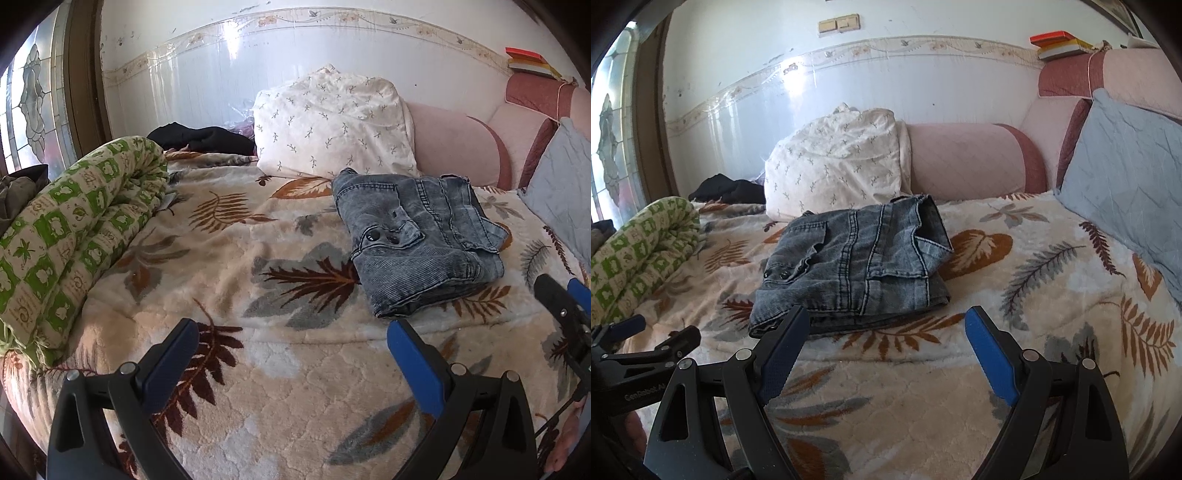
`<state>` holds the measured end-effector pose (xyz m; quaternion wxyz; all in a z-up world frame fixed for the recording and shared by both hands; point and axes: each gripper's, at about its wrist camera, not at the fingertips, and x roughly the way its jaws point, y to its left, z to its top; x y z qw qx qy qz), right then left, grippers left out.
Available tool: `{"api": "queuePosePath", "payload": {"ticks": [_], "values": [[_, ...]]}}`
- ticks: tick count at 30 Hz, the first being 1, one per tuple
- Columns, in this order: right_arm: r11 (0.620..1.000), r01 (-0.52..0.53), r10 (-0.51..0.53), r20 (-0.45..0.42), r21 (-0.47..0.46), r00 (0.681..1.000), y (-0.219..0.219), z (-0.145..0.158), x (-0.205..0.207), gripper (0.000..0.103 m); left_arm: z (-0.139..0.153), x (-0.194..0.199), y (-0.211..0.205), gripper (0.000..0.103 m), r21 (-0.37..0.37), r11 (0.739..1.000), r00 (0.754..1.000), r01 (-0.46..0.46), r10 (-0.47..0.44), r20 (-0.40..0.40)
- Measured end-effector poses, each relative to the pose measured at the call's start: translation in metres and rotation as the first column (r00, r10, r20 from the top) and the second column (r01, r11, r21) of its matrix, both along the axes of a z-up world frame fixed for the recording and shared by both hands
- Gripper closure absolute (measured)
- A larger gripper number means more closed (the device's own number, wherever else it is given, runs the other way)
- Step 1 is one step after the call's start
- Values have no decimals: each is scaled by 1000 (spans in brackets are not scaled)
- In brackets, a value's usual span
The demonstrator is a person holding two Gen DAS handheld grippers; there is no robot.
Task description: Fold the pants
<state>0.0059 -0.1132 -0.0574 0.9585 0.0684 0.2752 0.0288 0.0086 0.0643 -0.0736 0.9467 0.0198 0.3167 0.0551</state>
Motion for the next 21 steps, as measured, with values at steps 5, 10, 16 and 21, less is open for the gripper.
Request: {"api": "queuePosePath", "payload": {"ticks": [5, 10, 16, 21], "values": [[1000, 4, -4, -24, 19, 1000, -3, -4, 3, 17, 3, -1, -2, 0, -1, 1000, 1000, 9, -9, 27], [999, 16, -14, -46, 41, 999, -6, -7, 6, 17, 2, -1, -2, 0, 3, 1000, 1000, 2, -2, 19], [999, 20, -18, -52, 47, 998, -7, -8, 7, 17, 3, -1, -1, 0, -8, 1000, 1000, -3, 3, 17], [999, 21, -19, -51, 45, 999, -7, -8, 7, 17, 4, -2, -1, 0, -10, 1000, 1000, -5, 5, 16]]}}
